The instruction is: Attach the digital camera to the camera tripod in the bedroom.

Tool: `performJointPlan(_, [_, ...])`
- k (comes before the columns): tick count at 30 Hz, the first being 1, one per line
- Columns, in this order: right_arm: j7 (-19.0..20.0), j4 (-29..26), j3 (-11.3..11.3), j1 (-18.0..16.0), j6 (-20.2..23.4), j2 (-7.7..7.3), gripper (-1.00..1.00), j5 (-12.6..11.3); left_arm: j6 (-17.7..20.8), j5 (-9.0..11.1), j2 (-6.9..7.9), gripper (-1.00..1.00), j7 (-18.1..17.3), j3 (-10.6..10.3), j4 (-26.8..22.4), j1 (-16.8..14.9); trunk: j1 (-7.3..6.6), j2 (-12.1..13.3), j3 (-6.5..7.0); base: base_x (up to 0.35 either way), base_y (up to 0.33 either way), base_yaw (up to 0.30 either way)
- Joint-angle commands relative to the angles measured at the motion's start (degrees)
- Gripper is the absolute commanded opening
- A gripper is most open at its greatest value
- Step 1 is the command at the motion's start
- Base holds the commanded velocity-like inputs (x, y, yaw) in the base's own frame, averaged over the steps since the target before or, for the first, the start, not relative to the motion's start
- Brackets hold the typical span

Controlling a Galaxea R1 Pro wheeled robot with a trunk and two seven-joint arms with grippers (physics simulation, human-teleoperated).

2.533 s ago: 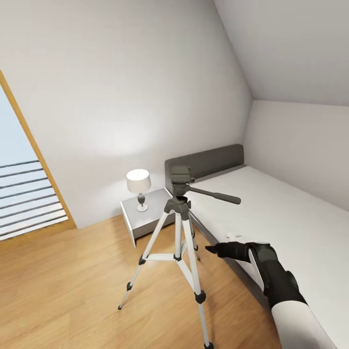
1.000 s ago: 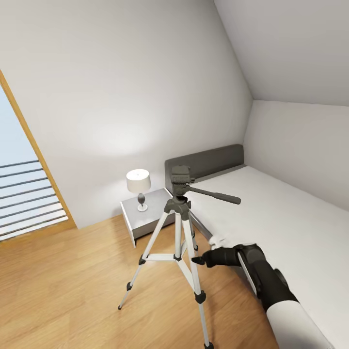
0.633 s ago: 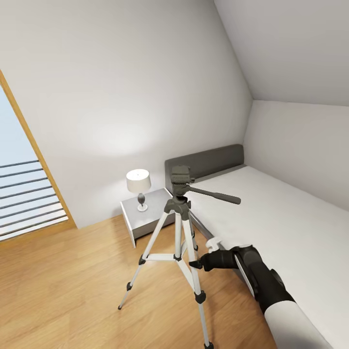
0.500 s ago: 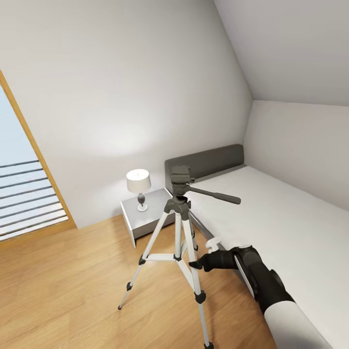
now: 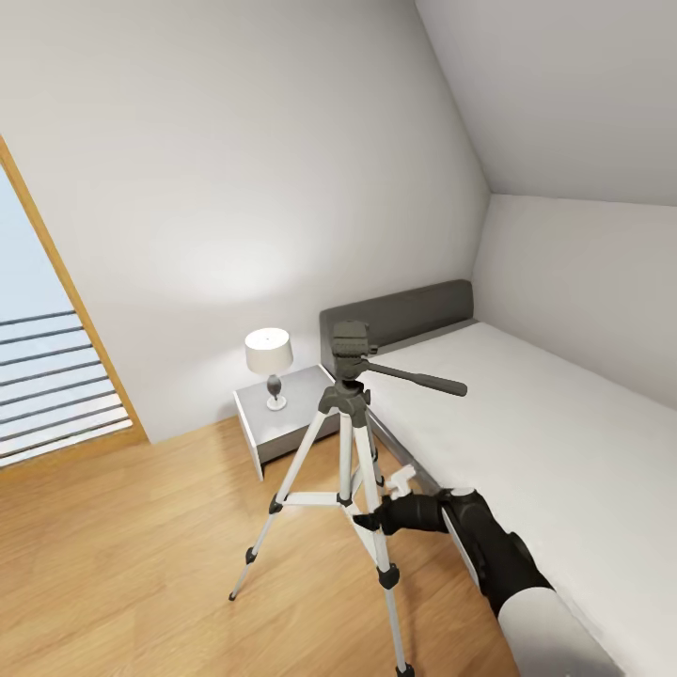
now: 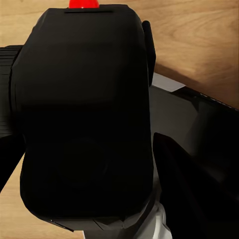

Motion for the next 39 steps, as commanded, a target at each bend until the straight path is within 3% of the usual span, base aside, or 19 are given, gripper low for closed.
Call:
performJointPlan(1, [0.25, 0.41, -0.13, -0.06, -0.76, 0.21, 1.00, 0.46, -0.08, 0.25, -0.01, -1.00, 0.22, -0.48, -0.01, -0.03, 0.02, -0.11, -0.10, 0.000, 0.000, 0.000])
performJointPlan(3, [0.08, 1.21, -0.27, -0.06, -2.81, 0.57, 1.00, 0.49, -0.08, 0.25, -0.01, -1.00, 0.22, -0.48, -0.02, -0.02, 0.02, -0.11, -0.10, 0.000, 0.000, 0.000])
performJointPlan(12, [-1.78, 1.74, -0.68, -0.06, -4.22, 1.41, 1.00, 0.43, -0.08, 0.25, 0.05, -1.00, 0.22, -0.48, 0.00, 0.00, 0.02, -0.11, -0.10, 0.000, 0.000, 0.000])
performJointPlan(19, [-6.00, 1.84, -2.97, -0.06, -4.63, 2.25, 1.00, 0.38, -0.08, 0.25, 0.07, -1.00, 0.22, -0.48, -0.02, -0.03, 0.02, -0.11, -0.10, 0.000, 0.000, 0.000])
performJointPlan(26, [-7.12, 2.11, -5.74, -0.06, -5.09, 2.46, 1.00, 0.34, -0.08, 0.25, 0.07, -1.00, 0.22, -0.48, -0.04, 0.00, 0.02, -0.11, -0.10, 0.000, 0.000, 0.000])
performJointPlan(33, [-7.91, 3.31, -6.77, -0.06, -5.30, 2.67, 1.00, 0.33, -0.08, 0.25, 0.07, -1.00, 0.22, -0.48, -0.01, -0.01, 0.02, -0.11, -0.10, 0.000, 0.000, 0.000])
performJointPlan(36, [-8.45, 3.58, -6.89, -0.06, -5.55, 3.22, 1.00, 0.32, -0.08, 0.25, 0.07, -1.00, 0.22, -0.48, -0.04, 0.00, 0.02, -0.11, -0.10, 0.000, 0.000, 0.000])
performJointPlan(39, [-10.86, 4.41, -6.90, -0.06, -6.60, 5.37, 1.00, 0.27, -0.08, 0.25, 0.07, -1.00, 0.22, -0.48, -0.02, 0.02, 0.02, -0.11, -0.10, 0.000, 0.000, 0.000])
